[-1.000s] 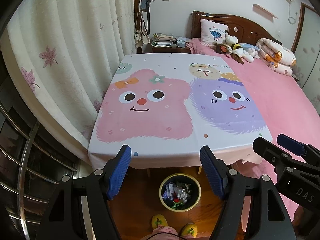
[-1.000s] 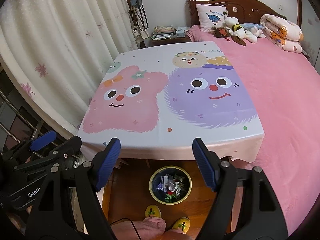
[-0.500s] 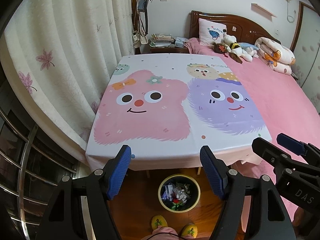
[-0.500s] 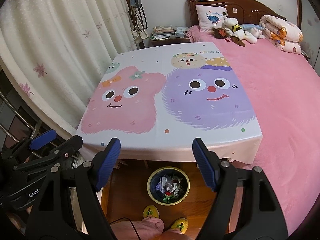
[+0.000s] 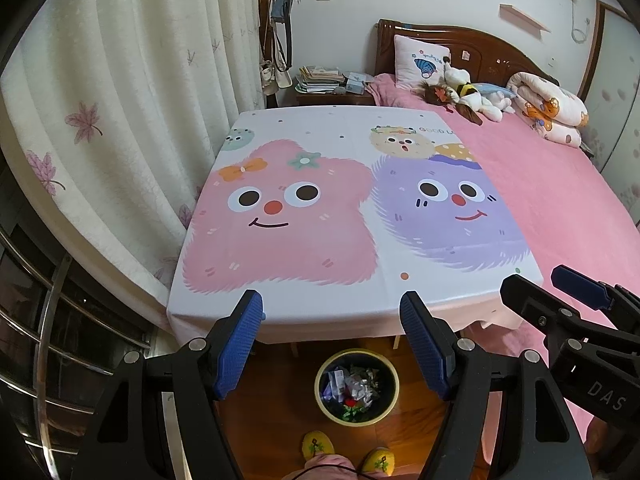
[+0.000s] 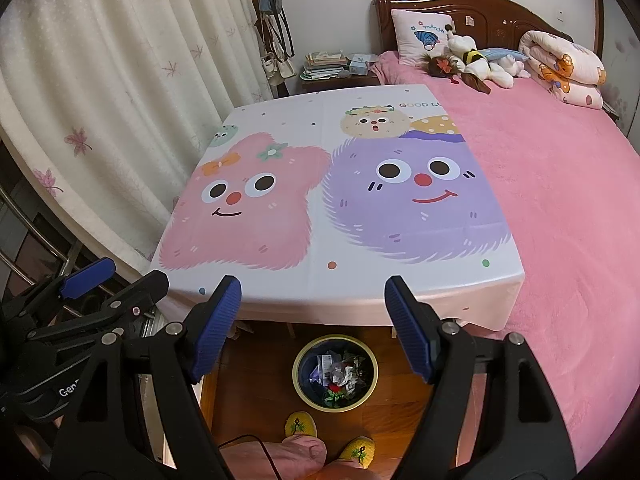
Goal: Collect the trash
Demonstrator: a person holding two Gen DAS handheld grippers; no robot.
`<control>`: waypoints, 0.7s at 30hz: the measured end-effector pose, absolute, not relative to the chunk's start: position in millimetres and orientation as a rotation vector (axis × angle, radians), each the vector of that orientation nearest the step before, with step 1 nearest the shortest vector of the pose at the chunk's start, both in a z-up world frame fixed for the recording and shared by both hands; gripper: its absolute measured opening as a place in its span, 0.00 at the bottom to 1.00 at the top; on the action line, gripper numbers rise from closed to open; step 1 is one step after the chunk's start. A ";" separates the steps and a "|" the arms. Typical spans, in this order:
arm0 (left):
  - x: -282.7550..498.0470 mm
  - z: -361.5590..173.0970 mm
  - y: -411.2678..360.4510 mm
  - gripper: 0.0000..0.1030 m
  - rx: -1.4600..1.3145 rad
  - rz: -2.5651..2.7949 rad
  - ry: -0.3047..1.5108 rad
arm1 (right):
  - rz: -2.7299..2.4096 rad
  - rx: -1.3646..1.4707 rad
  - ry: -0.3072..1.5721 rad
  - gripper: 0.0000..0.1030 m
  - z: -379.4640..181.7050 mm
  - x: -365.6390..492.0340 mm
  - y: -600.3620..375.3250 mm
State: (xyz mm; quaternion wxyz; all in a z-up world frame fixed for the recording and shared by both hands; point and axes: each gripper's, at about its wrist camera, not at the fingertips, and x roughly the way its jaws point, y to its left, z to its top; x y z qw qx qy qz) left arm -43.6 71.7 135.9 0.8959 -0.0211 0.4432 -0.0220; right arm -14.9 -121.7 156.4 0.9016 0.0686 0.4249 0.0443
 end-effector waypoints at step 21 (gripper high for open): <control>-42.2 135.5 74.8 0.70 -0.043 -0.049 0.921 | 0.091 0.141 0.883 0.70 155.2 -12.8 -121.3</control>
